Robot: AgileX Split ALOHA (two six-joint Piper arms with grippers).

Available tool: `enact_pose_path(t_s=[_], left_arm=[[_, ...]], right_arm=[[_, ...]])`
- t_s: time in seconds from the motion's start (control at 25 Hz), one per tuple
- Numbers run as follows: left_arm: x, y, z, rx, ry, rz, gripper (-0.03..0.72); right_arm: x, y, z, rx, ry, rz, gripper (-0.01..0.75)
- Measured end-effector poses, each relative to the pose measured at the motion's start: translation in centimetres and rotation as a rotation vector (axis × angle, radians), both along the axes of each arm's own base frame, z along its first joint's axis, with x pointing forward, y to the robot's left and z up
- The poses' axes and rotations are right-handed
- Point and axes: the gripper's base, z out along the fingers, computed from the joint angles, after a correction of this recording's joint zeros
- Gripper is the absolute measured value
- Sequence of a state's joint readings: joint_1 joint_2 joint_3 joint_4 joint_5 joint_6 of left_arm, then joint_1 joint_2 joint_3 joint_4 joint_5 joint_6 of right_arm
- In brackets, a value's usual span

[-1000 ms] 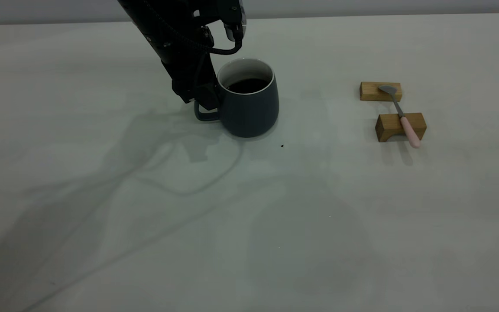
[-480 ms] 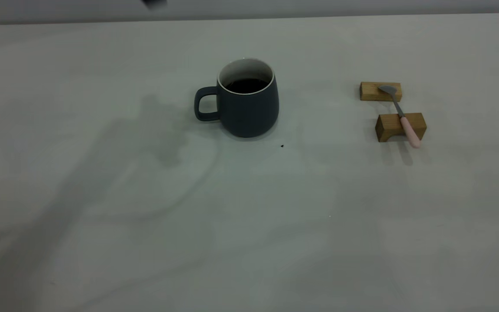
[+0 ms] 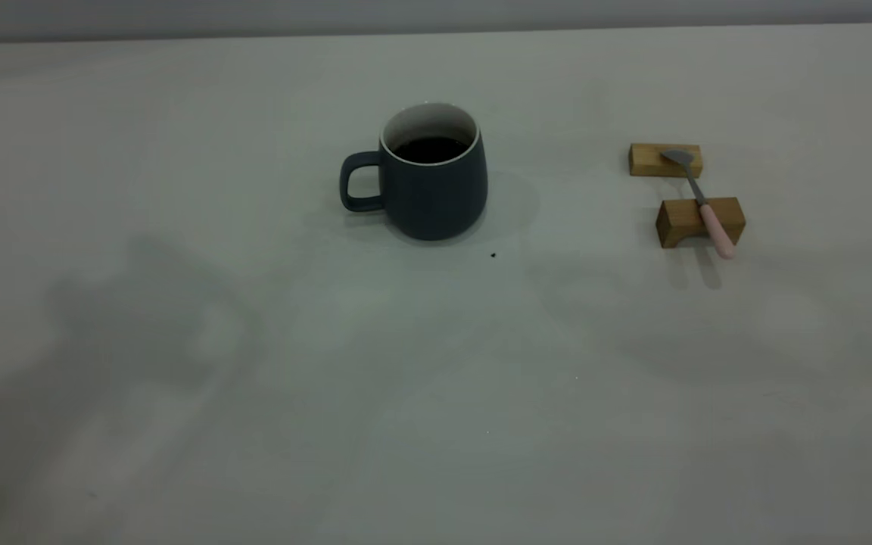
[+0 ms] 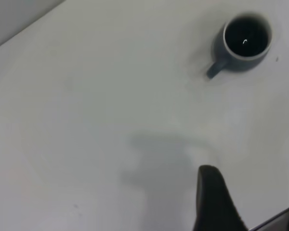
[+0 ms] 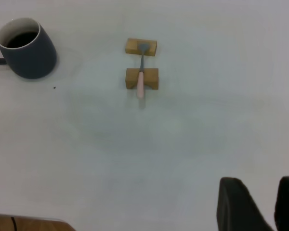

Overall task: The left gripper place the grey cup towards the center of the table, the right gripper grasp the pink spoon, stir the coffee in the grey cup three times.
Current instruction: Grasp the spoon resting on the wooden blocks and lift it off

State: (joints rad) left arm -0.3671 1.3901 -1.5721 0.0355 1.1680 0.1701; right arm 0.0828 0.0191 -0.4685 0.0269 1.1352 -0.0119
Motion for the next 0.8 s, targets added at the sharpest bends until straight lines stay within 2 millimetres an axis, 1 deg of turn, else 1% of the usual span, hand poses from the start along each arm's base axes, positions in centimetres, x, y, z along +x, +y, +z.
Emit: enact_pose_path(t_s=[0.08,0.12,0.24,0.36,0.48,0.6,0.72,0.8], left_arm=[[-2.2,0.9,0.5,-0.034,-0.016,0.042,0.482],[-3.4,1.3,0.3,-0.046,-0.012,0.063,0.482],[-6.7,2.6,-1.9,-0.066,0.04,0.131,0.482],[-10.0,3.9,-5.6,-0.056,0.123,0.185,0.482],[-13.4,5.2,-9.9,-0.023,0.205,0.201,0.482],[-16.5,6.3,-13.3,-0.013,0.235,0.205,0.482],[-18.8,7.2,-15.6,-0.033,0.194,0.201,0.482],[-20.0,7.7,-16.4,-0.057,0.146,0.197,0.482]], right_arm=[[0.0,0.0,0.0,0.0,0.0,0.0,0.24],[0.0,0.0,0.0,0.0,0.0,0.0,0.24],[0.0,0.0,0.0,0.001,0.0,0.0,0.24],[0.0,0.0,0.0,0.001,0.0,0.0,0.24],[0.0,0.0,0.0,0.001,0.0,0.0,0.24],[0.0,0.0,0.0,0.0,0.0,0.0,0.24],[0.0,0.0,0.0,0.0,0.0,0.0,0.24],[0.0,0.0,0.0,0.0,0.0,0.0,0.24]])
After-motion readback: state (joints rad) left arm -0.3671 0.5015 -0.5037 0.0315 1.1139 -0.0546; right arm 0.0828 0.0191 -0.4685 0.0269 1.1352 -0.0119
